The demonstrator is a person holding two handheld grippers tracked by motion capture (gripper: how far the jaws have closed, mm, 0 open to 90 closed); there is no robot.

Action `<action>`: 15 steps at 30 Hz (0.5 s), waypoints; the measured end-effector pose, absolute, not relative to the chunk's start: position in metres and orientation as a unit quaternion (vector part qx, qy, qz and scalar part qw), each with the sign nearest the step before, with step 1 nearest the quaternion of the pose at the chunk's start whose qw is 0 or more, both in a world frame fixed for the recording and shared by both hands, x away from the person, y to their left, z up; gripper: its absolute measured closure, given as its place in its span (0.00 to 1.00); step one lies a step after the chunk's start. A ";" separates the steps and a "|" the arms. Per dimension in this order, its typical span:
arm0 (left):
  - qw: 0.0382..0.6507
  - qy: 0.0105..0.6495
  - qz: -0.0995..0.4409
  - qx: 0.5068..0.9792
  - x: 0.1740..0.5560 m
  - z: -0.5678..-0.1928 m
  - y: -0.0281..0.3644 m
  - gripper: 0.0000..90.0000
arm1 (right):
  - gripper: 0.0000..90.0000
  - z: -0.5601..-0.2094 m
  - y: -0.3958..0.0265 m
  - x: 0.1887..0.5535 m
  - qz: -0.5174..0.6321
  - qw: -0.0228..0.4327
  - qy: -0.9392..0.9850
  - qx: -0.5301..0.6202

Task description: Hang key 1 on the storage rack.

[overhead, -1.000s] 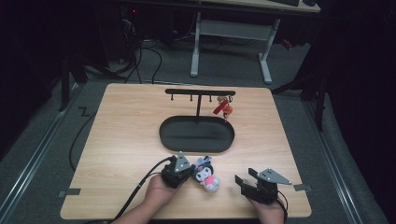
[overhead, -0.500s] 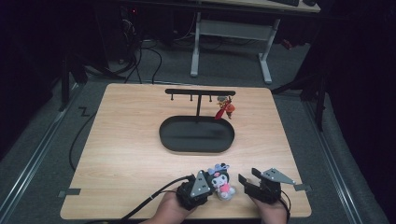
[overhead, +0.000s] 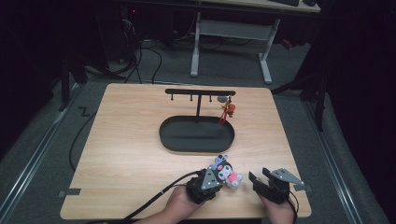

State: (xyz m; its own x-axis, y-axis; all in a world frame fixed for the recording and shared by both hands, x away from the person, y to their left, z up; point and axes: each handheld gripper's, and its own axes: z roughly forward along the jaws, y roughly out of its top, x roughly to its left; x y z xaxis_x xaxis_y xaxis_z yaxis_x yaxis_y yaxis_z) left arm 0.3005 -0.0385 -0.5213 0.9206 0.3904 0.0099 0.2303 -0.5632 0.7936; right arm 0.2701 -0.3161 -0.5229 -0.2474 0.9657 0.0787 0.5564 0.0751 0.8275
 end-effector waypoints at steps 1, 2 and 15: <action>0.431 0.175 0.108 0.879 0.303 -0.522 -0.022 0.81 | 0.41 -0.523 -0.316 0.270 0.389 0.265 0.686 0.554; 0.428 0.180 0.120 0.877 0.305 -0.523 -0.013 0.80 | 0.40 -0.523 -0.315 0.270 0.386 0.267 0.685 0.557; 0.405 0.315 0.219 0.830 0.350 -0.509 0.143 0.64 | 0.38 -0.525 -0.312 0.273 0.357 0.286 0.695 0.554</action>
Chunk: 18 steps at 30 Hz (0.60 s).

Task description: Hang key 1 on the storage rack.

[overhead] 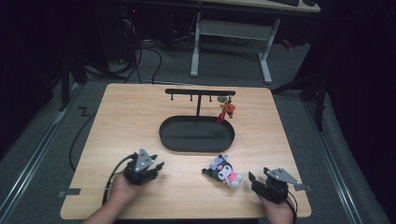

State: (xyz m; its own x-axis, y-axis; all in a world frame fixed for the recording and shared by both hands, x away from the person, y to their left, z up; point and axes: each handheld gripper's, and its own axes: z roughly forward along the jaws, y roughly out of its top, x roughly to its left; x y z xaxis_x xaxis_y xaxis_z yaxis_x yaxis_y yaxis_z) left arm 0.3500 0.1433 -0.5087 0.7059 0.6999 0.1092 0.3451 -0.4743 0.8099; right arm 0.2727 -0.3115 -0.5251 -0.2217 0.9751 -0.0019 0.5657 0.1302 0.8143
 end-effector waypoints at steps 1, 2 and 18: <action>0.403 0.322 0.224 0.827 0.352 -0.509 0.154 0.61 | 0.38 -0.526 -0.311 0.273 0.356 0.285 0.697 0.554; 0.402 0.330 0.233 0.822 0.354 -0.511 0.164 0.57 | 0.37 -0.526 -0.310 0.274 0.352 0.282 0.699 0.556; 0.375 0.367 0.226 0.821 0.366 -0.525 0.198 0.40 | 0.36 -0.514 -0.297 0.294 0.300 0.225 0.726 0.577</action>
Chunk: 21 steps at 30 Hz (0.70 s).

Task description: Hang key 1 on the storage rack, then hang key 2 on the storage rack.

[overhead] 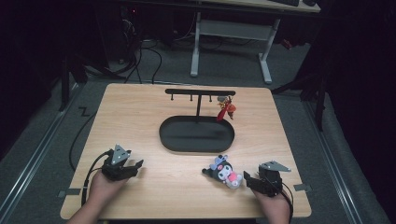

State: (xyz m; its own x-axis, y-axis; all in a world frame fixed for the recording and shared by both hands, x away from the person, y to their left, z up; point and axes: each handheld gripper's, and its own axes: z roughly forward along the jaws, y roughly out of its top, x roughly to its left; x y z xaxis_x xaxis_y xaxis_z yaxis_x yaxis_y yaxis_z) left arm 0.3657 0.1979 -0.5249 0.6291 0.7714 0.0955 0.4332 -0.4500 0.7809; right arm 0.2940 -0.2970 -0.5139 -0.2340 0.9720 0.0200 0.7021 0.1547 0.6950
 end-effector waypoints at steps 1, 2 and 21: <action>0.377 0.366 0.226 0.820 0.365 -0.525 0.198 0.40 | 0.36 -0.512 -0.297 0.295 0.295 0.222 0.729 0.577; 0.379 0.364 0.227 0.820 0.365 -0.524 0.198 0.40 | 0.36 -0.512 -0.297 0.295 0.290 0.219 0.732 0.576; 0.382 0.340 0.208 0.834 0.358 -0.521 0.192 0.39 | 0.36 -0.490 -0.285 0.313 0.195 0.164 0.790 0.557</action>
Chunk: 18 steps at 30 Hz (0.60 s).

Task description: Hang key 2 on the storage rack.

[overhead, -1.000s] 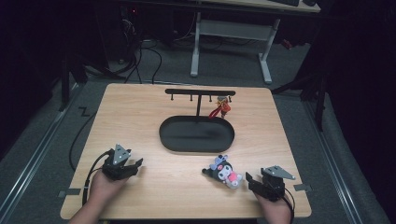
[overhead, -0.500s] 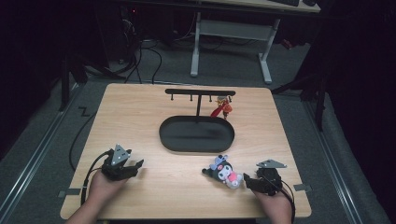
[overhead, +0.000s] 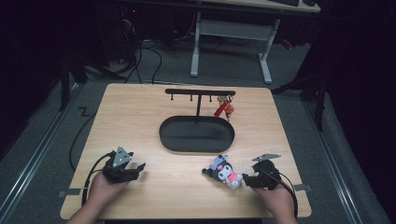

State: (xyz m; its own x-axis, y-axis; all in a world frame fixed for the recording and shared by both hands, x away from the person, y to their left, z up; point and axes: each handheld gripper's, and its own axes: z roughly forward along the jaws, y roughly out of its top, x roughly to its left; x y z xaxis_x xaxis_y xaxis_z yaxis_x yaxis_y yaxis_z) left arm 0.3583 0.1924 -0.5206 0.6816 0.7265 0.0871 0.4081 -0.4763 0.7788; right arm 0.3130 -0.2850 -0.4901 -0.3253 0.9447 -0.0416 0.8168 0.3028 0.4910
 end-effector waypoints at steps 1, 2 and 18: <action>0.383 0.338 0.209 0.834 0.358 -0.520 0.191 0.39 | 0.36 -0.489 -0.285 0.313 0.193 0.162 0.793 0.556; 0.383 0.338 0.208 0.834 0.358 -0.519 0.190 0.39 | 0.36 -0.489 -0.285 0.312 0.190 0.160 0.794 0.554; 0.372 0.320 0.197 0.849 0.354 -0.524 0.185 0.39 | 0.26 -0.465 -0.271 0.311 0.128 0.089 0.845 0.511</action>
State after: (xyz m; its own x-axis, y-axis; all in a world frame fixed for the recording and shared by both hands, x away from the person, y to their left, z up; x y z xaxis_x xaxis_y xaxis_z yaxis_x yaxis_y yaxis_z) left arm 0.3539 0.1850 -0.5237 0.7171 0.6904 0.0959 0.3971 -0.5177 0.7578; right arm 0.3110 -0.2709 -0.4653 -0.4620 0.8867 -0.0201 0.8407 0.4450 0.3085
